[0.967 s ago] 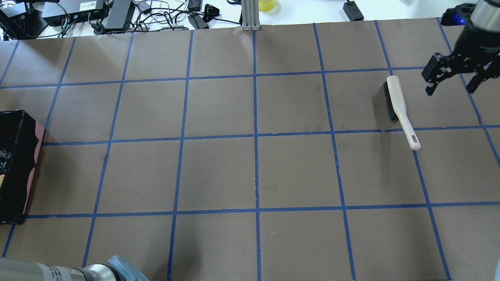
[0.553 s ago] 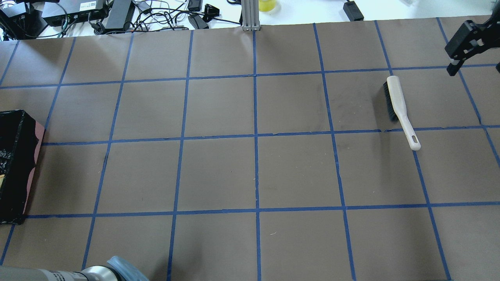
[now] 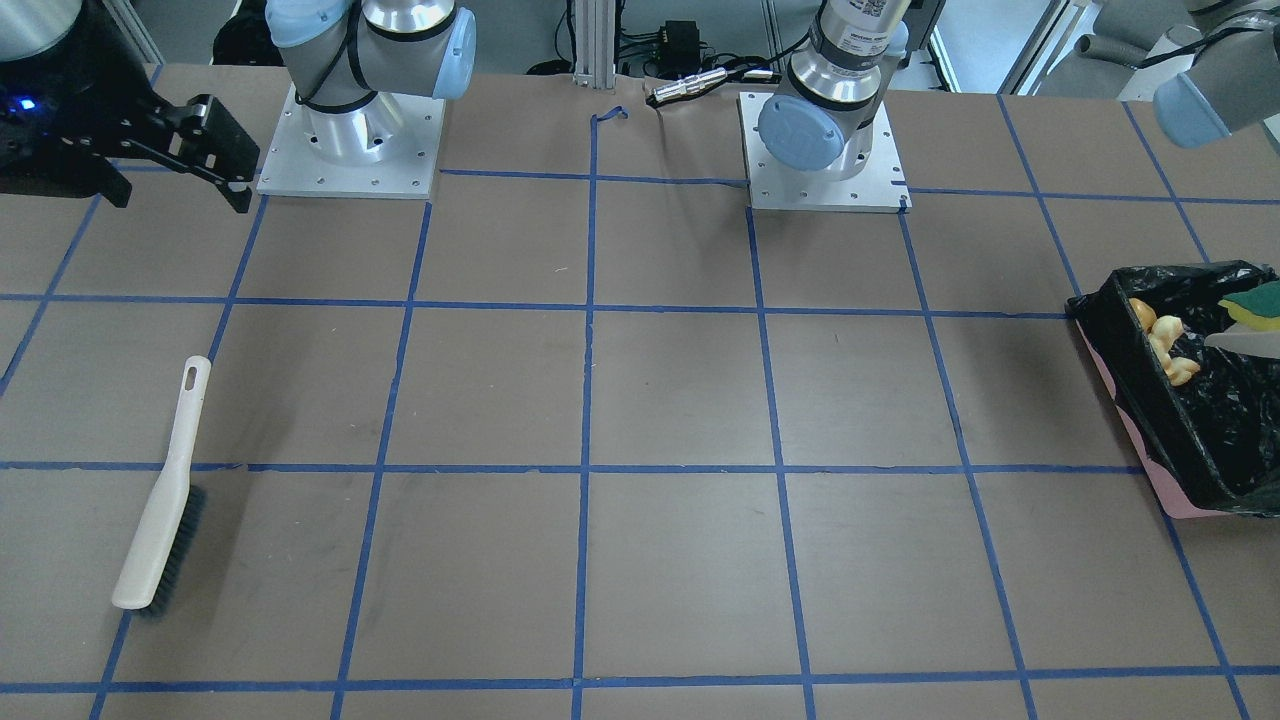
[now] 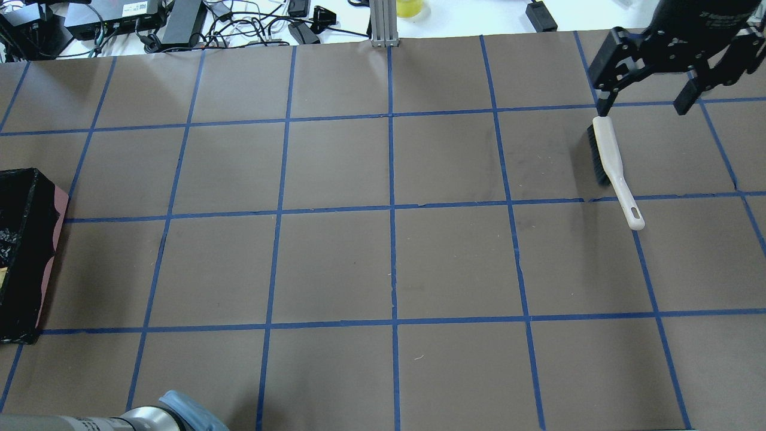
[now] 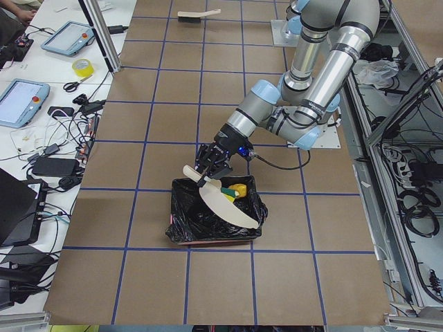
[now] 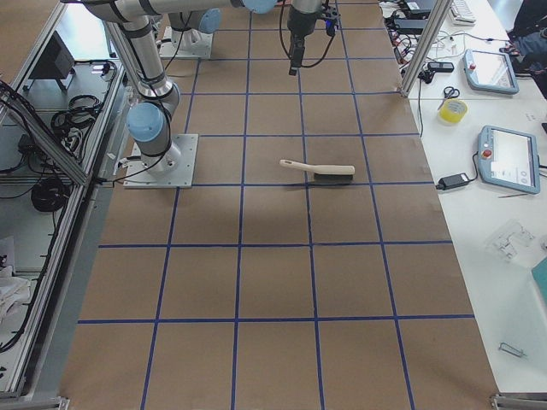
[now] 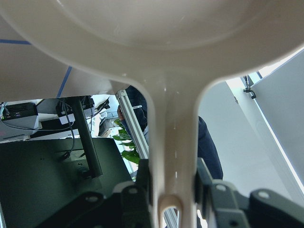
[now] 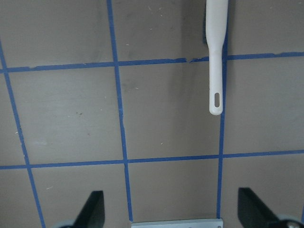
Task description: Sweep and dump trash into bin
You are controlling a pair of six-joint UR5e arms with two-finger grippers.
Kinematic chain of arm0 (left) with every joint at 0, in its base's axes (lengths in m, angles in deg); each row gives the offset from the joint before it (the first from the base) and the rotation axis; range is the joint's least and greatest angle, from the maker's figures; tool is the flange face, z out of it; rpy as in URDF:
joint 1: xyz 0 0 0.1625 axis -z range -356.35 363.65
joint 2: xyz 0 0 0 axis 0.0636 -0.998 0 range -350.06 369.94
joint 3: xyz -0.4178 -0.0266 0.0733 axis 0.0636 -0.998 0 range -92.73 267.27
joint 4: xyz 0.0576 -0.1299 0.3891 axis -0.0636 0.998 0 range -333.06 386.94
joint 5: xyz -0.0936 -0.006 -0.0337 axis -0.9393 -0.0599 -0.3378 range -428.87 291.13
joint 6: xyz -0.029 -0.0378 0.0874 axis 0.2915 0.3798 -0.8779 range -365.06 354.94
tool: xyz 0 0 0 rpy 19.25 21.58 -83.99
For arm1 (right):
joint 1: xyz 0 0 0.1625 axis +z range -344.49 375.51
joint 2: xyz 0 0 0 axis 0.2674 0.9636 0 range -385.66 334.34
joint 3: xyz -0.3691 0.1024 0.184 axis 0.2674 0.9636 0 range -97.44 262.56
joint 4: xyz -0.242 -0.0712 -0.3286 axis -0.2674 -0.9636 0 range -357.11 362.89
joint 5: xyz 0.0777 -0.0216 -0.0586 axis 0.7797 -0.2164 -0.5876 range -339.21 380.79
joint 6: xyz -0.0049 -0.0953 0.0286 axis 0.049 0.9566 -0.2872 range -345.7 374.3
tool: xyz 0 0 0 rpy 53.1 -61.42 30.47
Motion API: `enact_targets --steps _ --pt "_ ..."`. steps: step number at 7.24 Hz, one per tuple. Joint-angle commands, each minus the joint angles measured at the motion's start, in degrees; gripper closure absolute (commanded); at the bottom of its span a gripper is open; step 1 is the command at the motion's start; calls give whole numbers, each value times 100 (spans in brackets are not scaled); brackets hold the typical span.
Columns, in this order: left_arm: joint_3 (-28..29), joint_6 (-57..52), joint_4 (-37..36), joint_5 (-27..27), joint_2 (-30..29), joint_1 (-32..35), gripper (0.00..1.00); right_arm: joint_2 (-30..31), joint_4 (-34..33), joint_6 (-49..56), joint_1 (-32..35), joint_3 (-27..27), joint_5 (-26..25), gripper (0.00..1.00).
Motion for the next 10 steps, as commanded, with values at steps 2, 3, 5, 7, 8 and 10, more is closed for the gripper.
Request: enact_targets --steps 2,3,5,7,8,10 --pt "-164 -7 -431 -41 152 -189 97 108 -760 -57 247 -74 48 0" --pt "-190 2 -633 -50 143 -190 97 108 -913 -57 247 -100 170 0" --pt "-260 -7 -644 -67 152 -233 97 125 -1273 -57 247 -127 346 0" --pt "-287 -7 -644 -76 160 -234 97 125 -1293 -48 247 -127 355 0" --pt "-287 -7 -652 -76 160 -234 97 125 -1293 -39 247 -127 347 0" --pt "-270 2 -591 -76 161 -234 97 125 -1293 -39 247 -127 346 0"
